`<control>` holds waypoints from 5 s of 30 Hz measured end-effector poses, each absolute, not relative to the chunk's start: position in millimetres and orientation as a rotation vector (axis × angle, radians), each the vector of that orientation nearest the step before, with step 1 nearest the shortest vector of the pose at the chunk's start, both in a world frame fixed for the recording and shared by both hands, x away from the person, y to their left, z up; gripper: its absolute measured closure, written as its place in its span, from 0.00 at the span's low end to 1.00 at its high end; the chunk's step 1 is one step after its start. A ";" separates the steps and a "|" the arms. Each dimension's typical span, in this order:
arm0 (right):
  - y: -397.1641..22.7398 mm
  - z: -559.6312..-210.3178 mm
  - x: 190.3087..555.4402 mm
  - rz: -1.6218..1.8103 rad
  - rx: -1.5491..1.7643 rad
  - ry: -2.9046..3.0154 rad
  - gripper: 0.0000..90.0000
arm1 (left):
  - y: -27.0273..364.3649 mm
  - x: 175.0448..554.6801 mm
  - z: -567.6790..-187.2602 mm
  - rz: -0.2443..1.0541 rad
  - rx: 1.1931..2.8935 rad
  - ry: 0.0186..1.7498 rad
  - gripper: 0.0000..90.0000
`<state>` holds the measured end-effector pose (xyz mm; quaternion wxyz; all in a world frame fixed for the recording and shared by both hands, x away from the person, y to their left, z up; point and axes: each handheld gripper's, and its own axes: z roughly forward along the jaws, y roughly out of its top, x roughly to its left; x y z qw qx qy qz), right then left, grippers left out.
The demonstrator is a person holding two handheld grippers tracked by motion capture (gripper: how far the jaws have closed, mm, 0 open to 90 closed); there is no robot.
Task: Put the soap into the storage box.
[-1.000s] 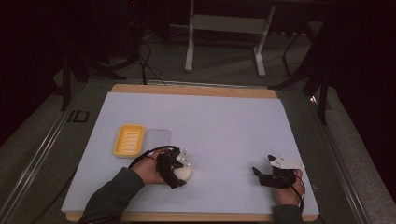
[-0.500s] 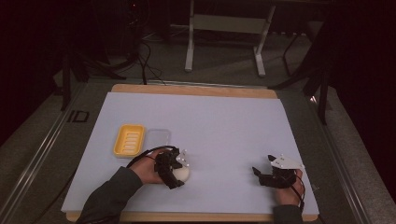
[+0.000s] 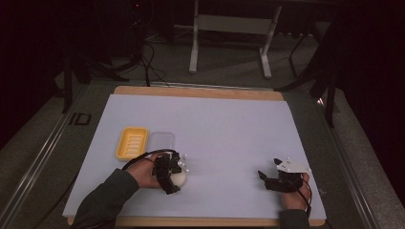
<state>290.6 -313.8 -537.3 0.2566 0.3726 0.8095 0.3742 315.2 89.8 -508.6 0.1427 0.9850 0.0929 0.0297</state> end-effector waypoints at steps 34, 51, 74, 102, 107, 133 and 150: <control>-313.7 -537.4 290.9 1.017 1.008 2.199 0.21 | 82.9 325.2 -488.2 0.100 2.945 0.227 0.26; -314.0 -537.3 290.7 1.019 1.010 2.199 0.21 | 105.4 341.2 -465.2 0.190 2.932 0.329 0.26; -314.1 -537.2 290.6 1.023 1.010 2.200 0.21 | 143.0 364.7 -434.0 0.271 2.859 0.507 0.26; -313.9 -537.3 290.4 1.021 1.007 2.199 0.21 | 188.6 388.6 -425.4 0.325 2.790 0.749 0.26; -313.8 -537.3 290.4 1.021 1.007 2.199 0.21 | 193.1 390.6 -427.2 0.322 2.791 0.772 0.26; -313.8 -537.3 290.5 1.018 1.007 2.200 0.21 | 205.9 403.4 -434.1 0.297 2.788 0.884 0.26; -313.7 -537.3 290.7 1.019 1.006 2.203 0.21 | 202.3 410.1 -441.5 0.300 2.821 0.939 0.26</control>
